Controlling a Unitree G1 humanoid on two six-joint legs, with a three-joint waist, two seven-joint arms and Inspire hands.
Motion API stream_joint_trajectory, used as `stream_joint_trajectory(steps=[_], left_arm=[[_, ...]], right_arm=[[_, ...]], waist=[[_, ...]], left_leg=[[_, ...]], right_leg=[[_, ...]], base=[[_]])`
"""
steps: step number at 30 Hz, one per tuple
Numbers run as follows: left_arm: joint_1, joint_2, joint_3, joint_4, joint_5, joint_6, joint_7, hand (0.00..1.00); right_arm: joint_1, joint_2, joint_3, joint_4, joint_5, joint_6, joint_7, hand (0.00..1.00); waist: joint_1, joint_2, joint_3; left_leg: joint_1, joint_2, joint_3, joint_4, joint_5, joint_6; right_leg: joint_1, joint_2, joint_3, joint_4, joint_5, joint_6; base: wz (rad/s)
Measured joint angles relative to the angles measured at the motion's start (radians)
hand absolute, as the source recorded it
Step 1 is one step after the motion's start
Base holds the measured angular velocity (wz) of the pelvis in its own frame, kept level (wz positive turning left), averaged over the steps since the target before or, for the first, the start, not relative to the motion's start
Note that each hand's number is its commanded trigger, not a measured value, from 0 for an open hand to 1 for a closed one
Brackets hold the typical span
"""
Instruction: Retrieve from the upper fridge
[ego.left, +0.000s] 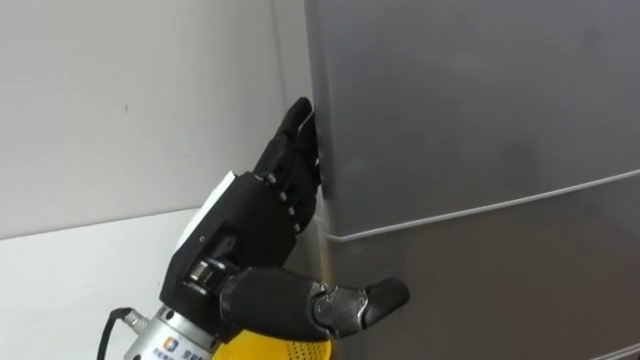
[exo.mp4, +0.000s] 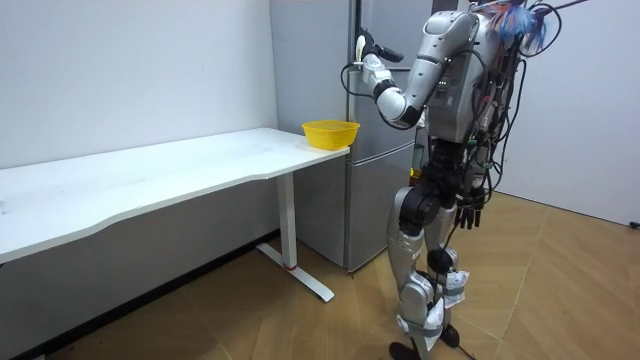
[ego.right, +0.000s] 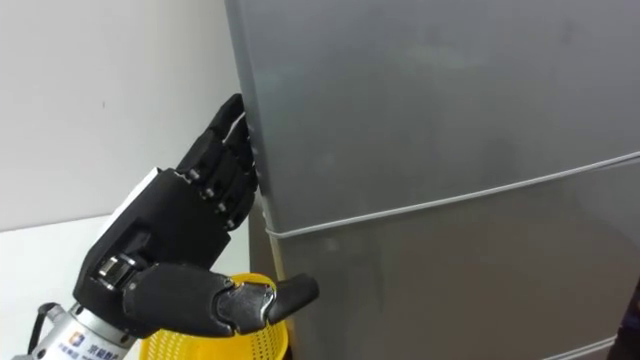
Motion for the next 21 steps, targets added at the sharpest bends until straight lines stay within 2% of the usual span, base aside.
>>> stream_joint_trajectory(steps=[3,4,5,7,13,15,21], left_arm=[[-0.001,0.008,0.009,0.0,-0.028,0.0,0.004,1.0],[-0.001,0.008,0.016,0.001,-0.028,0.0,0.01,0.56],[-0.002,0.009,0.028,0.002,-0.028,-0.001,0.011,0.0],[-0.005,0.009,0.036,0.002,-0.036,-0.011,0.01,0.0],[-0.01,0.017,0.001,0.0,-0.155,-0.031,-0.013,0.0],[-0.031,0.024,-0.026,0.0,-0.193,-0.032,-0.03,0.0],[-0.096,0.03,-0.098,-0.007,-0.194,-0.044,-0.115,0.0]], right_arm=[[0.001,-0.004,-0.001,0.0,0.0,-0.009,0.001,0.0],[0.001,-0.004,-0.001,0.0,0.0,-0.009,0.001,0.0],[0.001,-0.005,-0.001,-0.001,0.0,-0.009,0.001,0.0],[0.0,-0.005,-0.001,-0.002,0.0,-0.009,0.001,0.0],[-0.001,-0.006,-0.001,-0.002,0.0,-0.009,0.022,0.0],[-0.002,-0.006,-0.001,-0.004,0.0,-0.009,0.023,0.0],[-0.003,-0.007,-0.002,-0.004,0.0,-0.009,0.023,0.0]], waist=[[0.0,0.001,0.0014],[0.0,0.0,0.0025],[0.0,0.0,0.0025],[0.0,0.0,0.0023],[-0.001,0.002,0.0014],[-0.002,0.001,0.0017],[-0.016,-0.001,0.0034]], left_leg=[[-0.002,-0.001,0.0,-0.002,0.001,0.002],[-0.003,-0.001,0.0,-0.002,0.001,0.002],[-0.005,-0.001,0.003,-0.003,0.001,0.002],[-0.014,-0.002,0.008,-0.002,0.002,0.003],[-0.02,-0.003,0.035,0.0,0.002,0.004],[-0.02,-0.003,0.044,-0.001,0.002,0.004],[-0.017,-0.002,0.053,-0.001,0.002,0.004]], right_leg=[[0.0,-0.001,0.005,-0.001,0.001,0.0],[-0.001,-0.001,0.009,-0.001,0.001,0.0],[-0.002,0.0,0.019,-0.002,0.0,0.0],[-0.005,0.001,0.029,-0.01,0.001,0.0],[-0.006,-0.002,0.03,-0.016,0.005,0.005],[-0.006,-0.002,0.032,-0.016,0.005,0.006],[-0.006,-0.001,0.04,-0.016,0.006,0.006]], base=[[0.08],[0.09],[0.09],[0.09],[0.01],[-0.05],[-0.04]])
